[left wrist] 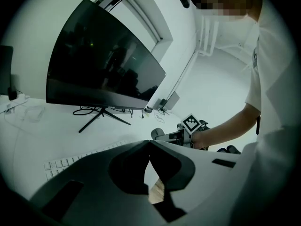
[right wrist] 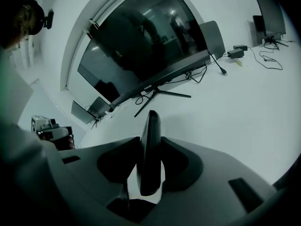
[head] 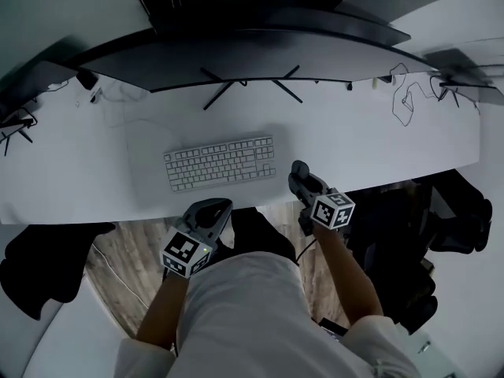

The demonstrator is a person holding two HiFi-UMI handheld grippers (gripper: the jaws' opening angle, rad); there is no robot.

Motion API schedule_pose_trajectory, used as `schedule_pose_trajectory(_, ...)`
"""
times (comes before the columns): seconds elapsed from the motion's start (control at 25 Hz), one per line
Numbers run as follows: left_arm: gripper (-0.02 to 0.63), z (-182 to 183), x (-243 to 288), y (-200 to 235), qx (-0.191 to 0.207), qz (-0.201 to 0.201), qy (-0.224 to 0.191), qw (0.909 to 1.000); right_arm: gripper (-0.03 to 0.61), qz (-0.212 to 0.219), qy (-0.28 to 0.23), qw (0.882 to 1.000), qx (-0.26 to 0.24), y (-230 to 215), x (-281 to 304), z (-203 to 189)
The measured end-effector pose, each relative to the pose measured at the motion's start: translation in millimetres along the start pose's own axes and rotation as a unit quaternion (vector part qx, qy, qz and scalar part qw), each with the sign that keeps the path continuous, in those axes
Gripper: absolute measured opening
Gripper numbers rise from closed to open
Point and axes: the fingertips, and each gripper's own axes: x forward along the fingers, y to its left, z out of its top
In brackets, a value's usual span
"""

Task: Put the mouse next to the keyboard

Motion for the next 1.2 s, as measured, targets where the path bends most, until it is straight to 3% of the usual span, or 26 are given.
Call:
schedule_pose_trajectory(0.36, 0.017, -10, 17, 2, -0.021, 0.031, 0.006, 0.9993, 0.152, 0.008, 0.050, 0.999, 0.002, -30, 42, -22)
schedule_pose_trajectory(0.64, 0.017, -17, 22, 2, -0.032, 0.051, 0.005, 0.9982, 0.152, -0.022, 0.075, 0.997, -0.003, -49, 64, -40)
schedule_pose_trajectory(1.12, 0.017, -27, 22, 1, -0.047, 0.076, 0.003, 0.9960, 0.156, -0.042, 0.082, 0.995, -0.033, -61, 77, -43)
schedule_pose_trajectory(1.2, 0.017, -26, 24, -2, -0.046, 0.076, 0.003, 0.9961, 0.189, -0.046, 0.084, 0.994, -0.044, -63, 75, -42)
